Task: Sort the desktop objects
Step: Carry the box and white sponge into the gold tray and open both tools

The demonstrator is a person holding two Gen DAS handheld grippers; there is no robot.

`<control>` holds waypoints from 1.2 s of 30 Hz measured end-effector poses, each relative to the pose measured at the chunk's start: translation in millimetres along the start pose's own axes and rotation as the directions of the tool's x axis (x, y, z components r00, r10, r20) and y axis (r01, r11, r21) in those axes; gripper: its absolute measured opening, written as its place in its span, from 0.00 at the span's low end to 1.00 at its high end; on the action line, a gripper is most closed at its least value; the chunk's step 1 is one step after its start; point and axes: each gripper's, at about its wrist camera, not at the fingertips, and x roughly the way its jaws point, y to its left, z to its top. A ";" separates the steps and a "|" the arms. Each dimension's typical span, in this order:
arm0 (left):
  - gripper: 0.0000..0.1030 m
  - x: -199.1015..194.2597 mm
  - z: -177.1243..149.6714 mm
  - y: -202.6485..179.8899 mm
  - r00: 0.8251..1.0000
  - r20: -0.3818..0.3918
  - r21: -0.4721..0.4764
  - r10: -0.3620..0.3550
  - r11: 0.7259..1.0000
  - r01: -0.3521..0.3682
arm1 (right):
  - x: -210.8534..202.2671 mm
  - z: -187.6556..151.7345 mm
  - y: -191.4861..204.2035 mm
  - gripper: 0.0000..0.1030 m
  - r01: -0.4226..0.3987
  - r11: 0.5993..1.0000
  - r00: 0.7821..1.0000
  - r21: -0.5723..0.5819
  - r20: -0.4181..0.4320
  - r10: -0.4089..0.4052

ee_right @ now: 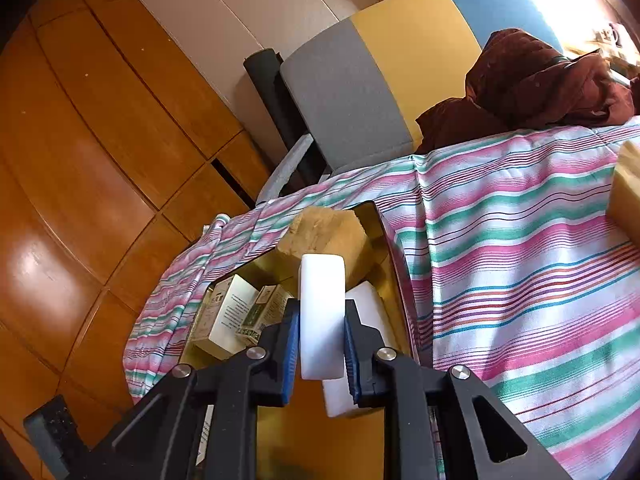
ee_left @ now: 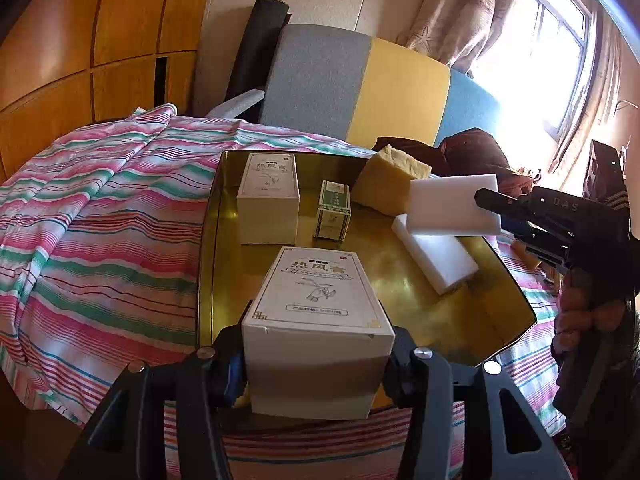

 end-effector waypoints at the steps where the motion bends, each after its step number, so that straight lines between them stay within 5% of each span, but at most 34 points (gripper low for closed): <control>1: 0.50 -0.3 -0.6 -0.9 1.000 -0.001 0.002 0.002 1.000 -0.002 | 1.7 -1.7 0.5 0.26 0.010 1.000 1.000 -0.007 -0.009 -0.010; 8: 0.50 3.4 -1.5 1.3 1.000 -0.011 -0.006 0.024 1.000 -0.024 | 1.2 -14.2 -0.8 0.52 0.077 0.994 0.997 -0.078 -0.010 -0.078; 13: 0.50 -2.5 -2.8 2.4 0.999 0.015 -0.013 0.038 0.999 -0.037 | -8.0 -20.2 2.2 0.53 0.082 0.987 0.997 -0.137 0.014 -0.081; 18: 0.50 -14.0 -2.7 5.4 0.998 0.061 -0.032 0.035 0.999 -0.033 | -7.2 -23.7 20.5 0.53 -0.099 0.978 0.993 -0.182 -0.077 0.086; 24: 0.50 -7.9 -4.4 5.5 0.997 0.026 -0.008 0.070 0.998 -0.069 | 18.8 -31.5 44.9 0.52 -0.254 0.950 0.944 -0.179 -0.260 0.203; 30: 0.51 1.2 1.5 7.1 0.996 0.013 -0.007 0.085 0.996 -0.085 | 55.5 -35.7 46.4 0.52 -0.231 0.961 0.912 -0.150 -0.377 0.161; 36: 0.51 15.1 12.4 9.5 0.992 0.005 -0.014 0.127 0.992 -0.127 | 62.0 -28.6 43.7 0.49 -0.085 0.970 0.941 -0.228 -0.339 0.003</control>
